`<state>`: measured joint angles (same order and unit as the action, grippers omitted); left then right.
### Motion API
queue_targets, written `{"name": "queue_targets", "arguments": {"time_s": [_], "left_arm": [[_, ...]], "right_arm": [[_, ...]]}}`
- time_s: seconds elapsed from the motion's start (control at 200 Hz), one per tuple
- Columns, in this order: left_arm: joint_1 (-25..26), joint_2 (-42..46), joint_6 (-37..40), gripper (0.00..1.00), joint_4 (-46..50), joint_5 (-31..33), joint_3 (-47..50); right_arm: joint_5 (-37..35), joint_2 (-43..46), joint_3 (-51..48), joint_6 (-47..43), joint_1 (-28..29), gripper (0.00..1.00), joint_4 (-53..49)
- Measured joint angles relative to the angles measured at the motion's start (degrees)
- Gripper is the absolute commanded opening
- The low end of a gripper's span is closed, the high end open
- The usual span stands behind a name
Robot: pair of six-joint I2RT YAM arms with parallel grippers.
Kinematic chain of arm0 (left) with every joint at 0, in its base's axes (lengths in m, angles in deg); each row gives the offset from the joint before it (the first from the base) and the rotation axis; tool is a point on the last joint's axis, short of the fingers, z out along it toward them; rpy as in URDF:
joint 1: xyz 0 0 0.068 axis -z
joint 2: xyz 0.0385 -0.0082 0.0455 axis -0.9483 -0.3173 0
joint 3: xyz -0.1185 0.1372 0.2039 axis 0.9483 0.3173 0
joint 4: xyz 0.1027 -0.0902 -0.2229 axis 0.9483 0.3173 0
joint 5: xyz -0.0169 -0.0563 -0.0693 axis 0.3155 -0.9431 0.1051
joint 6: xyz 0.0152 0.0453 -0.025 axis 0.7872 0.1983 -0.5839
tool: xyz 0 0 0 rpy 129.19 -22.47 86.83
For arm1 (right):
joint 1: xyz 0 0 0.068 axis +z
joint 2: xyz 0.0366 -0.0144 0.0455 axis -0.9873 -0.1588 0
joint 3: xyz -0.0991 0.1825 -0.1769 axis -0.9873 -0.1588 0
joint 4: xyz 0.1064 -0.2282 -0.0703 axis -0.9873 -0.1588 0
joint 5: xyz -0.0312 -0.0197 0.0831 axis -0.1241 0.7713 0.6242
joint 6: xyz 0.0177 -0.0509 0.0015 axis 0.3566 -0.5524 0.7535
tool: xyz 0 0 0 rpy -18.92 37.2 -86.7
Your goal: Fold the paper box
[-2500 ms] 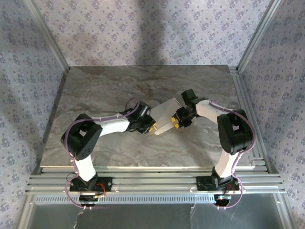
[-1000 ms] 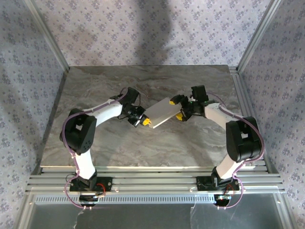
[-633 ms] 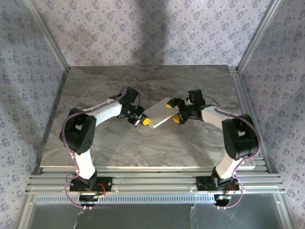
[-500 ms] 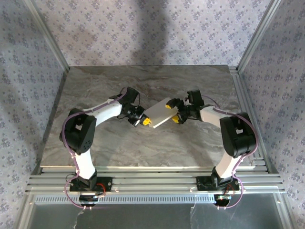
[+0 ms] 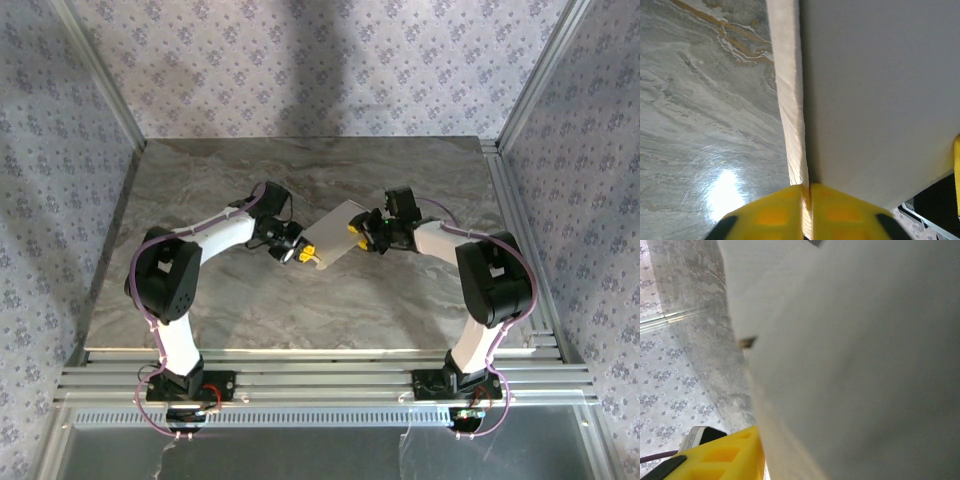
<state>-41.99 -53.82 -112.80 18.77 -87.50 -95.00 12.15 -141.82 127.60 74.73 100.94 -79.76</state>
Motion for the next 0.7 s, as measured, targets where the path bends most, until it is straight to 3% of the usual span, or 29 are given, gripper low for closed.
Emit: {"name": "queue_targets", "arguments": {"time_s": [0.115, 0.265, 0.375, 0.51, 0.7], "left_arm": [[-0.8, 0.4, 0.5, 0.47, 0.3, -0.1, -0.2], [-2.0, 4.2, 1.5, 0.62, 1.6, 2.5, -2.2], [-2.4, 10.1, 1.5, 0.63, 1.2, 6.1, -2.6], [-1.1, 19.1, -5.6, 0.75, -4.8, 12.0, 3.9], [3.8, 22.8, -21.0, 0.76, -7.9, 21.3, 11.0]], "right_arm": [[-2.4, 1.1, 1.4, 1.0, 0.1, 0.4, -2.9], [-3.6, 2.6, 5.5, 2.6, 0.2, 0.37, -9.5], [-4.5, 3.3, 8.6, 4.7, 0.4, 0.36, -14.8], [-5.6, 4.0, 11.0, 9.4, 0.8, 0.35, -21.6], [-7.6, 4.2, 16.5, 14.3, 1.7, 0.35, -31.2]]}}
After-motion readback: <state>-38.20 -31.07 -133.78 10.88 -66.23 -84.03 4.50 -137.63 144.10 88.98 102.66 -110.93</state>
